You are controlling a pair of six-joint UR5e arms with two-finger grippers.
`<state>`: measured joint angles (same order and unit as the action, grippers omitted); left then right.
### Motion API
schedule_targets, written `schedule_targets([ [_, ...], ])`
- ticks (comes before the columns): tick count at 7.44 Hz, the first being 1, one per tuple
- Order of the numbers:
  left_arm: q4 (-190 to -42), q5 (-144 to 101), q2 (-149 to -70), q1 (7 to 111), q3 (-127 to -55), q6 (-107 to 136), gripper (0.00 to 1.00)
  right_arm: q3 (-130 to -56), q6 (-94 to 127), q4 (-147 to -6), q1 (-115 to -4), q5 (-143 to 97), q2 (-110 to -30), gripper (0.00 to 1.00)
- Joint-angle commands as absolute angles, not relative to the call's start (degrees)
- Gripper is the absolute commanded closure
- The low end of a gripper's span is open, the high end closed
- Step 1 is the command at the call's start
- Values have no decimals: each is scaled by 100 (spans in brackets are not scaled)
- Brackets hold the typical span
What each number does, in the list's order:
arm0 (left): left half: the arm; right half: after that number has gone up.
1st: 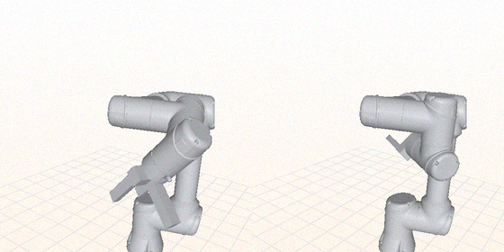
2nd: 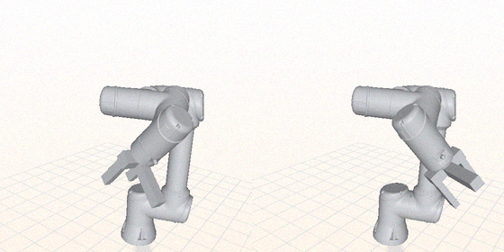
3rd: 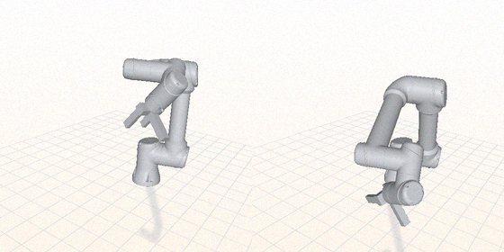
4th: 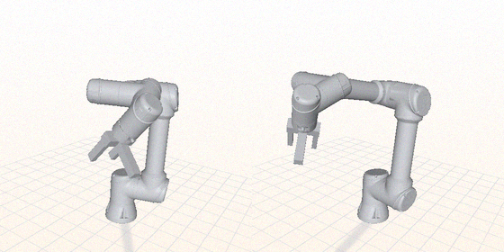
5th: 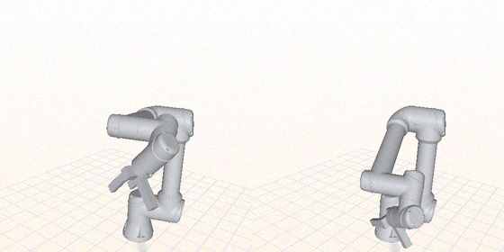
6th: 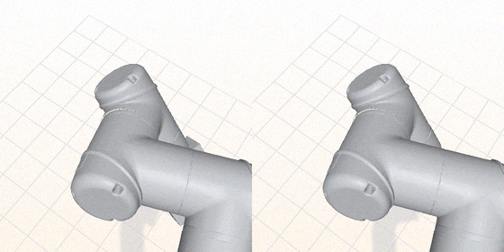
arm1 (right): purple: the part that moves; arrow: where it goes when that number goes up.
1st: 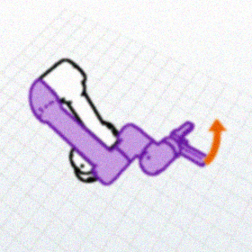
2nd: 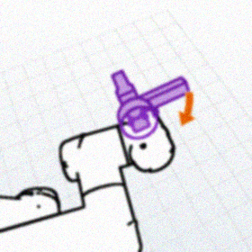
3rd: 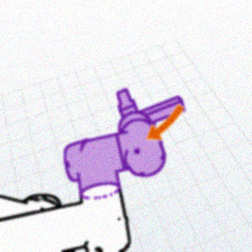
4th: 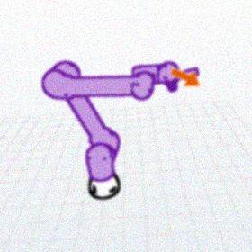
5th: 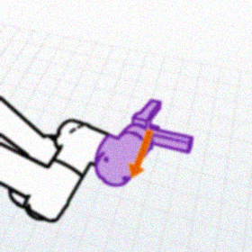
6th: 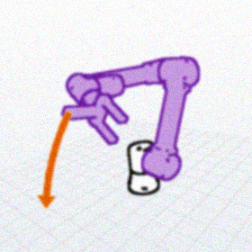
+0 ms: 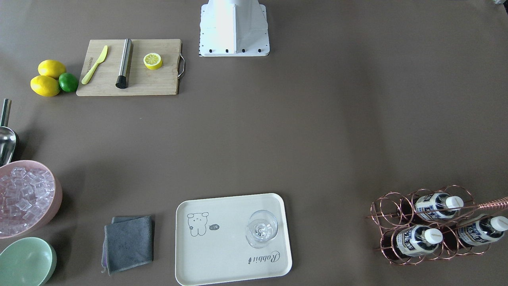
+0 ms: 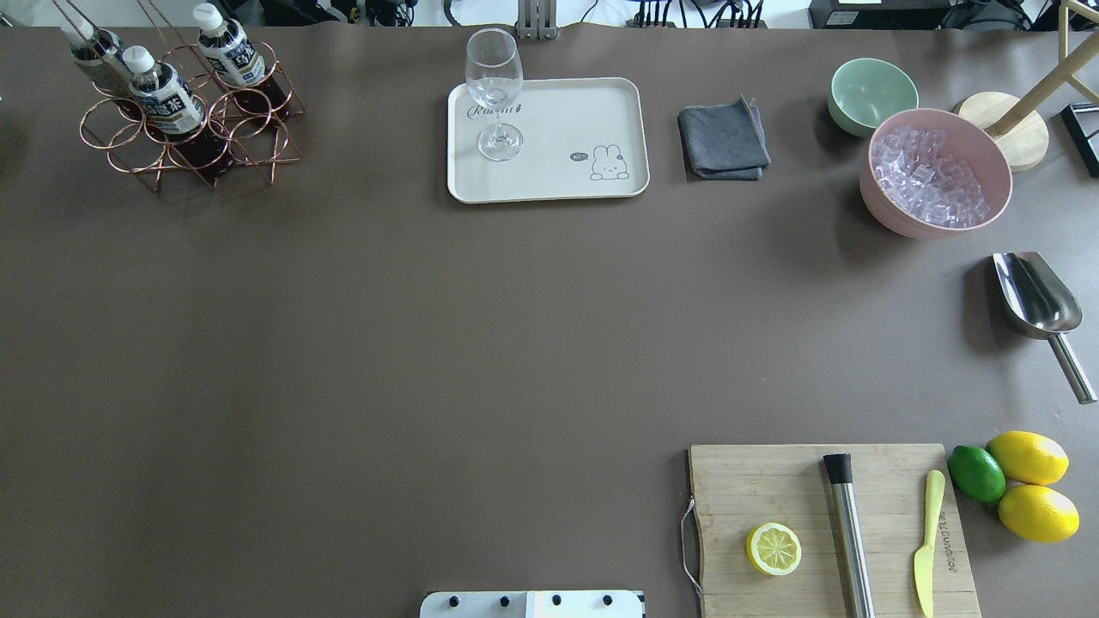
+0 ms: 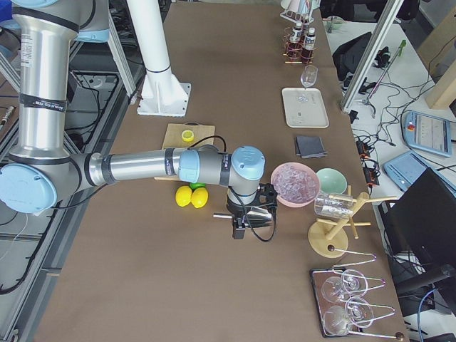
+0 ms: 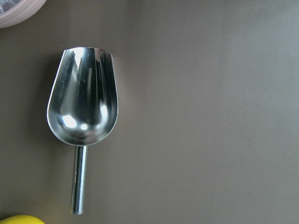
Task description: Take tea from basket to plate
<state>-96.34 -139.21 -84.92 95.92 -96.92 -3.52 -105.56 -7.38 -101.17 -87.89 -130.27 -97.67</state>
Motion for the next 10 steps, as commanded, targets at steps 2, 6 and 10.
schedule_targets([
  [2,-9563,-13860,-9234,9827,-9896,-1538,2,-10556,-738,-10116,-8789,-13025,-9782,0],
  [6,-10225,-13834,-10116,8975,-9905,-1801,2,-10547,-738,-10125,-8798,-13025,-9844,0],
  [10,-10679,-13368,-11661,8147,-8833,-3628,2,-10547,-791,-10064,-8789,-12755,-9809,0],
])
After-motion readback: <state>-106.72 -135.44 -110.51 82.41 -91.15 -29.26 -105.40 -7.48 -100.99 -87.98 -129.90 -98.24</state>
